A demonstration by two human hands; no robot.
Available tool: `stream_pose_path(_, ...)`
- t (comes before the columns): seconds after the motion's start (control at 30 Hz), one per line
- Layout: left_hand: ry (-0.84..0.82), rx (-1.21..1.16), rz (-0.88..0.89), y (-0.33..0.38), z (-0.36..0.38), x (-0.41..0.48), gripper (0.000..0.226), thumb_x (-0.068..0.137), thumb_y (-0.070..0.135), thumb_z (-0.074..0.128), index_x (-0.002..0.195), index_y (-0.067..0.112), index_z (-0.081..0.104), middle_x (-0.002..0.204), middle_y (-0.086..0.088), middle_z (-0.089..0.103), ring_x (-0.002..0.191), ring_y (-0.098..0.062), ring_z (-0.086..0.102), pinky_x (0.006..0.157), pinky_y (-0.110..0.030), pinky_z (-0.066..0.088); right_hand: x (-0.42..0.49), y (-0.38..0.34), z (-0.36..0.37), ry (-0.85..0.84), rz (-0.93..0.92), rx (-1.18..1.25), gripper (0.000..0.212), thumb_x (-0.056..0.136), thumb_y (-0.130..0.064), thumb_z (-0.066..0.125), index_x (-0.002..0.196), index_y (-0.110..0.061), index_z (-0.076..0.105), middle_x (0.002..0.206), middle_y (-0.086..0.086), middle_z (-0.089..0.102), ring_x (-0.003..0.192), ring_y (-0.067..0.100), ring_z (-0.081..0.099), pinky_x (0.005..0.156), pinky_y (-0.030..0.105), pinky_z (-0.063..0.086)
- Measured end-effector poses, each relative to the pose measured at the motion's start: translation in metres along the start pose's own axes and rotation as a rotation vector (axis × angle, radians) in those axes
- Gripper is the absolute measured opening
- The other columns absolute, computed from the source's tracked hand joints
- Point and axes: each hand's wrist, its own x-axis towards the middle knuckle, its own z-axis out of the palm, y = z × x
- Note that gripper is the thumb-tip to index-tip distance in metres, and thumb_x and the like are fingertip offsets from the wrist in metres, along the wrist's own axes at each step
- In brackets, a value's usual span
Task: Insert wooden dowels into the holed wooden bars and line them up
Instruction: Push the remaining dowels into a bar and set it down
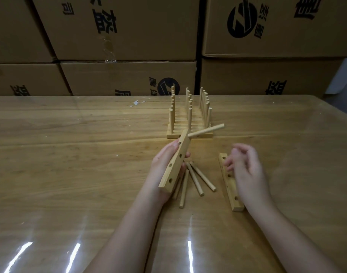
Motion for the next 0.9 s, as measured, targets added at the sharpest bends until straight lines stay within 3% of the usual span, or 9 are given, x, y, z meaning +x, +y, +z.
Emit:
stream_pose_path(0.07,0.049,-0.087,-0.004,0.0,-0.001,0.003,0.016,0.088,0.028,0.062,0.092,0.02,0.075,0.074,-0.005,0.069,0.049,-0.007,0.057,0.047,-0.017,0.048,-0.002,0.003,0.002,-0.202,-0.02,-0.354,0.021,0.088,-0.04,0.054,0.108,-0.04,0.047,0.085,-0.016,0.059,0.088,0.004,0.055,0.075,0.015,0.039)
stream_pose_path(0.17,0.076,-0.136,-0.007,-0.001,-0.003,0.006,0.015,0.092,0.026,0.059,0.092,0.019,0.073,0.073,-0.006,0.068,0.047,-0.008,0.056,0.045,-0.018,0.047,-0.006,0.002,0.006,-0.396,-0.218,-0.791,0.038,0.087,-0.044,0.053,0.124,-0.041,0.043,0.098,-0.025,0.051,0.1,0.0,0.045,0.089,0.025,0.027)
stream_pose_path(0.4,0.03,-0.065,-0.013,-0.001,-0.002,0.004,0.018,0.089,0.029,0.061,0.085,0.024,0.078,0.074,-0.004,0.069,0.051,-0.007,0.057,0.05,-0.018,0.049,-0.01,-0.003,0.009,-0.325,-0.196,-0.863,0.035,0.092,-0.03,0.051,0.127,-0.031,0.048,0.105,-0.017,0.055,0.098,0.002,0.052,0.092,0.025,0.029)
stream_pose_path(0.47,0.036,-0.078,-0.018,-0.001,-0.002,0.005,0.016,0.089,0.028,0.061,0.092,0.02,0.075,0.074,-0.005,0.069,0.051,-0.008,0.057,0.05,-0.018,0.049,-0.008,-0.002,0.009,-0.209,-0.084,-0.674,0.032,0.091,-0.025,0.055,0.123,-0.025,0.053,0.096,-0.015,0.057,0.085,0.0,0.054,0.09,0.025,0.038)
stream_pose_path(0.57,0.021,-0.047,-0.015,-0.001,-0.004,0.005,0.018,0.093,0.028,0.058,0.102,0.018,0.07,0.076,-0.005,0.068,0.053,-0.008,0.058,0.051,-0.018,0.049,-0.001,-0.008,0.005,-0.071,0.201,-0.087,0.028,0.09,-0.017,0.058,0.116,-0.027,0.058,0.088,-0.009,0.064,0.075,-0.004,0.06,0.069,0.01,0.046)
stream_pose_path(0.63,-0.001,0.0,-0.007,-0.001,-0.004,0.005,0.021,0.094,0.029,0.056,0.106,0.018,0.07,0.078,-0.004,0.068,0.056,-0.008,0.058,0.054,-0.019,0.049,0.004,-0.009,-0.001,-0.04,0.338,0.157,0.026,0.089,-0.018,0.059,0.11,-0.033,0.059,0.088,-0.003,0.07,0.078,-0.001,0.065,0.072,0.017,0.046)
stream_pose_path(0.7,-0.013,0.023,0.002,-0.002,-0.003,0.004,0.022,0.095,0.029,0.054,0.107,0.018,0.069,0.078,-0.004,0.068,0.056,-0.007,0.058,0.055,-0.018,0.049,0.008,-0.009,-0.004,-0.024,0.447,0.383,0.026,0.087,-0.015,0.06,0.11,-0.027,0.061,0.085,-0.002,0.073,0.076,0.006,0.067,0.074,0.024,0.046)
stream_pose_path(0.8,-0.007,0.002,-0.002,-0.001,-0.002,0.004,0.021,0.096,0.028,0.053,0.108,0.018,0.067,0.077,-0.004,0.069,0.056,-0.008,0.058,0.053,-0.018,0.049,0.011,-0.01,-0.007,-0.013,0.591,0.825,0.036,0.077,-0.007,0.061,0.112,-0.008,0.06,0.08,0.004,0.07,0.072,0.009,0.066,0.067,0.024,0.043)
stream_pose_path(0.9,-0.002,-0.02,-0.022,0.0,-0.002,0.004,0.022,0.095,0.028,0.054,0.11,0.017,0.066,0.077,-0.004,0.069,0.056,-0.008,0.059,0.054,-0.018,0.05,0.013,-0.01,-0.01,-0.044,0.667,1.045,0.039,0.071,-0.003,0.058,0.11,-0.006,0.059,0.091,0.005,0.068,0.075,0.01,0.065,0.066,0.022,0.04)
